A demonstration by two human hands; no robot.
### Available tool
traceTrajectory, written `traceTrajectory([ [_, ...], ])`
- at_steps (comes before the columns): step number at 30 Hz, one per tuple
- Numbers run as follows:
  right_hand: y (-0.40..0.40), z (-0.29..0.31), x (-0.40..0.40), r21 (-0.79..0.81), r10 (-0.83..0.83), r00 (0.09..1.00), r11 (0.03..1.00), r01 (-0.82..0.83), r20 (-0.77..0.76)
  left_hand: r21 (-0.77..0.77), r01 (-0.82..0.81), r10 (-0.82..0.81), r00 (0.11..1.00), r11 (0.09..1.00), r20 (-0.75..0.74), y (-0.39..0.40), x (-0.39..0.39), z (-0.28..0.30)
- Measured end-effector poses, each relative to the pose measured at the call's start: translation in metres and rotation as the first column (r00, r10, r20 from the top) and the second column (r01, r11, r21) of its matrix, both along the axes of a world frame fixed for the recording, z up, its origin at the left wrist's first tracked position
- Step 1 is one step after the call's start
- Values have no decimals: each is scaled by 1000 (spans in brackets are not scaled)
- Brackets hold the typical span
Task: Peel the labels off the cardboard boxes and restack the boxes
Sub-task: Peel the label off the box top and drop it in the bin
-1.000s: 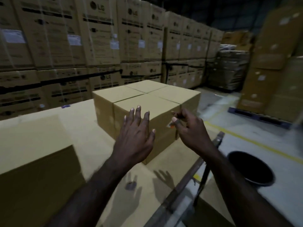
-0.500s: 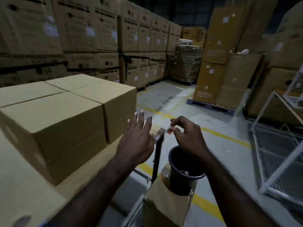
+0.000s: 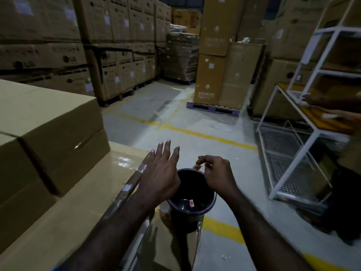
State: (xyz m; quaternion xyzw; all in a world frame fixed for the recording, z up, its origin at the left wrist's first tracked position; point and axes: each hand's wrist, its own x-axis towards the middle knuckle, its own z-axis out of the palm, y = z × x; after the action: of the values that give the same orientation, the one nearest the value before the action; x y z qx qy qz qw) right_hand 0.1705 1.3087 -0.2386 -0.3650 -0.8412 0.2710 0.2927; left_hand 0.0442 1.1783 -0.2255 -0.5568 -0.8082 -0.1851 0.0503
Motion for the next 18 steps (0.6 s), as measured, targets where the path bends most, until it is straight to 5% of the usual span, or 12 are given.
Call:
traceTrajectory([
  [18, 118, -88, -60, -174, -211, 957, 953, 246, 198, -252, 214, -195, 976, 944, 99, 147, -78, -80],
])
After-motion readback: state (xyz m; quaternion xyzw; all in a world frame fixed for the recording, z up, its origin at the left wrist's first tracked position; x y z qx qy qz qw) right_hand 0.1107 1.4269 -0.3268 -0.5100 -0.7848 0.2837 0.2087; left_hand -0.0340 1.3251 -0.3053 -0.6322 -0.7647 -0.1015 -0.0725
